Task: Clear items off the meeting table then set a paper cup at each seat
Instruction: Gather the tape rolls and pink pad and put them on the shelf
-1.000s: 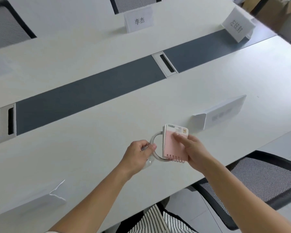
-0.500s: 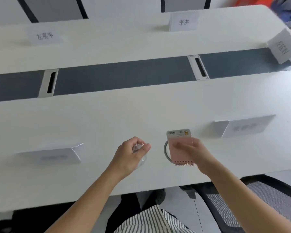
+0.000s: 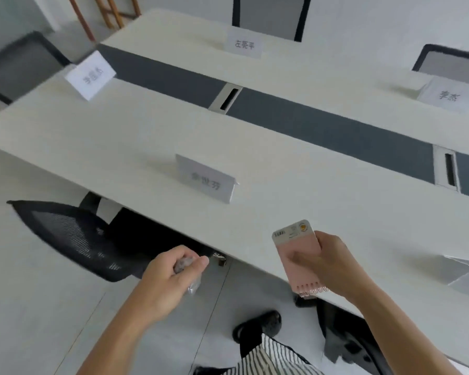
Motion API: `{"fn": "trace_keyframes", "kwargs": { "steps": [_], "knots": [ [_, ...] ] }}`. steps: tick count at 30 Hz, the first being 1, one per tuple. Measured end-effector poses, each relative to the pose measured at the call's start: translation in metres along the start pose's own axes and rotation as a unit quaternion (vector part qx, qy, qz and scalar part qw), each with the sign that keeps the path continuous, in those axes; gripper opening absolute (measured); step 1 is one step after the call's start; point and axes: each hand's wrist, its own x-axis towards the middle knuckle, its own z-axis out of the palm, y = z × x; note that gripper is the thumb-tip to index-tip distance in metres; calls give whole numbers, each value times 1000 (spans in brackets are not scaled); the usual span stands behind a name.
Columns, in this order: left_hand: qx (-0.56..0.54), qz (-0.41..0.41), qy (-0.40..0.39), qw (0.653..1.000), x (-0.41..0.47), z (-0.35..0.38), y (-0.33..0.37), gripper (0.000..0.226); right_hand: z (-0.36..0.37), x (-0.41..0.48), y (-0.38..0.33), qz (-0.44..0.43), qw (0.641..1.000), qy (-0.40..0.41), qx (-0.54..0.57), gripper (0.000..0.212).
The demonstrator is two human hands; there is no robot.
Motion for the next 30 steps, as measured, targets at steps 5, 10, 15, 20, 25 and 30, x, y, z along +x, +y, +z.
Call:
{"fn": "trace_keyframes", "kwargs": {
  "steps": [5, 10, 15, 20, 25, 30],
  "knots": [
    [-2, -56, 37, 998, -90, -69, -74, 33, 81, -50, -52, -61, 978, -103, -168, 17],
    [-98, -105, 128, 981, -189, -130, -140, 43, 173, -101, -99, -143, 949, -207, -191, 13],
    [-200, -147, 215, 945, -255, -185, -197, 41, 262, -125, -157, -189, 909, -314, -200, 18],
    [-257, -151, 294, 908, -273, -237, -237, 40, 348, -122, -224, -237, 862, -389, -220, 18],
    [-268, -160, 342, 886, -255, -313, -269, 35, 444, -98, -304, -268, 826, -427, -251, 19],
    [-271, -158, 379, 871, -236, -411, -290, 37, 536, -82, -400, -299, 791, -458, -275, 18]
  ]
}}
